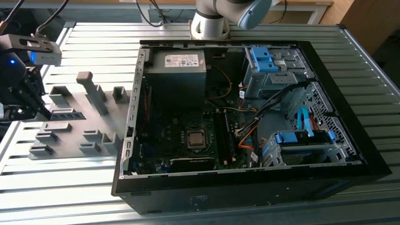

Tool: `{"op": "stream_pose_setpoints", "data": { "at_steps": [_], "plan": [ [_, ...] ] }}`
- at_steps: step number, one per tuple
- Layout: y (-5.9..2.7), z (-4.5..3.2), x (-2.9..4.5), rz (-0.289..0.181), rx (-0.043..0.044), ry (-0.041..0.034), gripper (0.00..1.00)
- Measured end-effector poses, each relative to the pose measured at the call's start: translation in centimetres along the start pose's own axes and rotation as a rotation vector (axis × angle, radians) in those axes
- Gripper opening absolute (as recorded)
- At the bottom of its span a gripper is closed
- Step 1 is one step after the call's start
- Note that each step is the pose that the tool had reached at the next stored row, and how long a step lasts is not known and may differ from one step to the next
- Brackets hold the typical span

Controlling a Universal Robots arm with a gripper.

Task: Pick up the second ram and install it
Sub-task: 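Pick up the second ram and move it above second insertion slot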

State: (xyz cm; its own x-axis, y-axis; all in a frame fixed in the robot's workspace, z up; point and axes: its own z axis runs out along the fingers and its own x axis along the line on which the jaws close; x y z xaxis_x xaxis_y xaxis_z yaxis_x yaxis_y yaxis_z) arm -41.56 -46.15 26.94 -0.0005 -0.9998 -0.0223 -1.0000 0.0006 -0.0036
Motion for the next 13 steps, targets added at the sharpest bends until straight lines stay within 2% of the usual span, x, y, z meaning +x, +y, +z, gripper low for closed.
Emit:
{"op": "stream_pose_setpoints", "data": {
  "at_steps": [13],
  "plan": [
    [0.0, -0.56, -0.01, 0.0, 0.0, 0.0001, 0.14]
  ]
}}
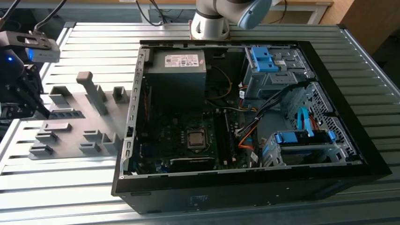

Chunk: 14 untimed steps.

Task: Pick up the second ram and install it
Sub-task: 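Pick up the second ram and move it above second insertion slot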

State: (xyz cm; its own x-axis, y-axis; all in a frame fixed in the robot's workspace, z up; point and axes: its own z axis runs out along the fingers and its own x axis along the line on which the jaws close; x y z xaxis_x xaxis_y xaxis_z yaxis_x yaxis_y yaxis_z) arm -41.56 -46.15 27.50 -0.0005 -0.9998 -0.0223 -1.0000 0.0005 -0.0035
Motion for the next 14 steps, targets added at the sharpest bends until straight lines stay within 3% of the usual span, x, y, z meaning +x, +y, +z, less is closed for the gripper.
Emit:
{"op": "stream_pose_setpoints", "data": {
  "at_steps": [14],
  "plan": [
    [0.0, -0.86, -0.02, 0.0, -0.0001, 0.0, 0.14]
  ]
}}
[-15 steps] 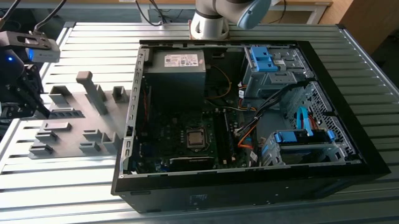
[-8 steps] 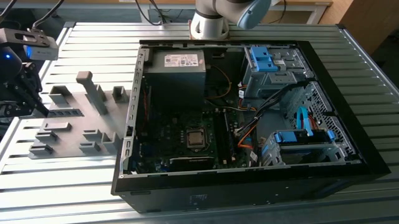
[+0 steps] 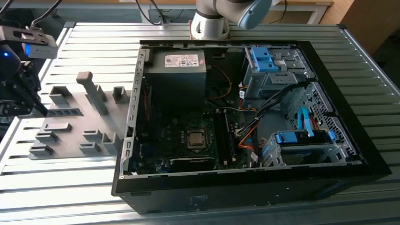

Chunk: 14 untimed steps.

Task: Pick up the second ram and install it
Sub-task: 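Pick up the second ram and move it above second insertion slot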

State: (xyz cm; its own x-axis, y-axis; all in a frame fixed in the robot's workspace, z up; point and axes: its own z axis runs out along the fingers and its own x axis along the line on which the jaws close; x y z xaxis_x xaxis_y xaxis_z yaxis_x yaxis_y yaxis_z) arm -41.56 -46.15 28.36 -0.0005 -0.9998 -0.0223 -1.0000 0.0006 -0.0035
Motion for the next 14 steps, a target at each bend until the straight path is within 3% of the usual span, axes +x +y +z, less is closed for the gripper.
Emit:
{"op": "stream_pose_setpoints", "data": {
  "at_steps": [14],
  "plan": [
    [0.0, -0.7, -0.02, 0.0, 0.0001, 0.0, 0.14]
  ]
}}
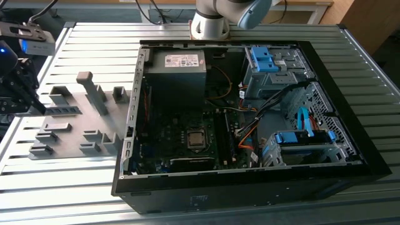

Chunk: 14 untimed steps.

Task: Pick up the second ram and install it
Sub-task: 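Pick up the second ram and move it above second insertion slot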

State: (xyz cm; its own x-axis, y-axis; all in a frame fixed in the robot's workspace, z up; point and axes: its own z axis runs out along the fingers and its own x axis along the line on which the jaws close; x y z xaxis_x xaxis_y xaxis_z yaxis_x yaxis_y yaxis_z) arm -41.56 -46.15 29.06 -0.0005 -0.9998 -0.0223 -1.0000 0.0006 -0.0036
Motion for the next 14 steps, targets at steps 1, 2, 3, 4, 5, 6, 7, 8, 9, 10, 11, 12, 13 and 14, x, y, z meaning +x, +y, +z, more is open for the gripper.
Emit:
{"op": "stream_pose_setpoints", "data": {
  "at_steps": [1, 2, 3, 4, 5, 6, 7, 8, 9, 10, 11, 12, 13, 14],
  "plan": [
    [0.0, -0.06, 0.0, 0.0, 0.0, 0.0, 0.14],
    [0.0, -0.12, 0.0, 0.0, -0.0001, 0.0, 0.14],
    [0.0, -0.17, 0.0, 0.0, 0.0, 0.0, 0.14],
    [0.0, -0.22, 0.0, 0.0, 0.0, 0.0, 0.14],
    [0.0, -0.27, -0.01, 0.0, 0.0, 0.0, 0.14],
    [0.0, -0.34, -0.01, 0.0, -0.0001, 0.0, 0.14],
    [0.0, -0.39, -0.01, 0.0, 0.0, 0.0, 0.14],
    [0.0, -0.45, -0.01, 0.0, 0.0, 0.0, 0.14],
    [0.0, -0.51, -0.01, 0.0, -0.0001, 0.0, 0.14],
    [0.0, -0.57, -0.01, 0.0, -0.0001, 0.0, 0.14],
    [0.0, -0.63, -0.01, 0.0, 0.0, 0.0, 0.14],
    [0.0, -0.69, -0.01, 0.0, 0.0, 0.0, 0.14],
    [0.0, -0.76, -0.02, 0.0, -0.0001, 0.0001, 0.14],
    [0.0, -0.83, -0.02, 0.0, -0.0001, 0.0001, 0.14]
  ]
}}
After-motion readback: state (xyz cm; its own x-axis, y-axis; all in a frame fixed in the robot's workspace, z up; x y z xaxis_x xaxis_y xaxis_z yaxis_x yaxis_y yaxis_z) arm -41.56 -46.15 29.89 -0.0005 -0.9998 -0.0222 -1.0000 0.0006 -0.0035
